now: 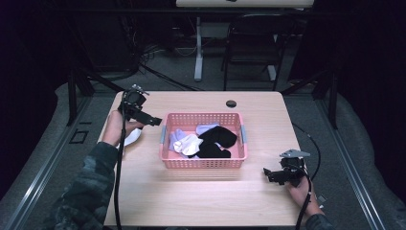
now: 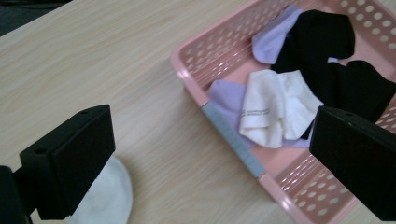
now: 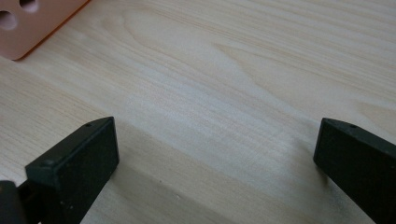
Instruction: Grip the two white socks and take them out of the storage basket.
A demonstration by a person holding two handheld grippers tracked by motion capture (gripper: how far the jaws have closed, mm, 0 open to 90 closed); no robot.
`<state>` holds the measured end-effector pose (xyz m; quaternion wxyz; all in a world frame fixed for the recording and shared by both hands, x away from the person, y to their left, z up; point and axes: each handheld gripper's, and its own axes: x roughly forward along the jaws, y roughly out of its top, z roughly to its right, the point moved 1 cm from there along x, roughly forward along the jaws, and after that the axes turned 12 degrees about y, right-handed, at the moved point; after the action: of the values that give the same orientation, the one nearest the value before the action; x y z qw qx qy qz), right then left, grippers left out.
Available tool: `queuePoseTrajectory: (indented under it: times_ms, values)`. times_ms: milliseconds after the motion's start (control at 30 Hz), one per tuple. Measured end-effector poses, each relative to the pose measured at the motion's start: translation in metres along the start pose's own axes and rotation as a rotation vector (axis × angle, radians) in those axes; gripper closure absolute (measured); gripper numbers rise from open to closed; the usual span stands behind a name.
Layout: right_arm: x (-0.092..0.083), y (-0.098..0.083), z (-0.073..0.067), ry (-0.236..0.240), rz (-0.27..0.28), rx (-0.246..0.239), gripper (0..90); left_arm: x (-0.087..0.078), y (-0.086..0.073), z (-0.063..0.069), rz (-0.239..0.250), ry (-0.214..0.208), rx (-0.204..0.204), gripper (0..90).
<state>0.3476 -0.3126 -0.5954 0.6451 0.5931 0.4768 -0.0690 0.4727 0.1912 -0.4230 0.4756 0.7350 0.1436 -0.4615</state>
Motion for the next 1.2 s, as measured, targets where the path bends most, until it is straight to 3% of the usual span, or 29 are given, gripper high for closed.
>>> queuePoseTrajectory:
  times_ms: [67,100,300,367,567,833,1200]
  values:
    - [0.000,0.000,0.000,0.000,0.000,0.000,0.0,0.002,0.003,0.004,-0.001,-0.012,0.012,0.0]
    - [0.000,0.000,0.000,0.000,0.000,0.000,0.0,0.005,0.006,0.008,-0.006,-0.038,0.027,0.0]
    - [0.000,0.000,0.000,0.000,0.000,0.000,0.0,0.023,0.015,0.034,-0.029,-0.075,0.083,0.0]
    - [0.000,0.000,0.000,0.001,0.000,0.000,0.0,0.036,0.017,0.046,-0.059,-0.101,0.112,0.2]
    - [0.000,0.000,0.000,0.002,-0.002,-0.002,0.0,0.064,0.017,0.066,-0.122,-0.127,0.156,6.2]
    - [0.000,0.000,0.000,0.001,-0.003,-0.005,0.0,0.086,0.015,0.082,-0.186,-0.116,0.179,15.2]
    - [0.000,0.000,0.000,0.001,-0.002,-0.002,0.0,0.109,0.007,0.093,-0.316,-0.088,0.219,43.4]
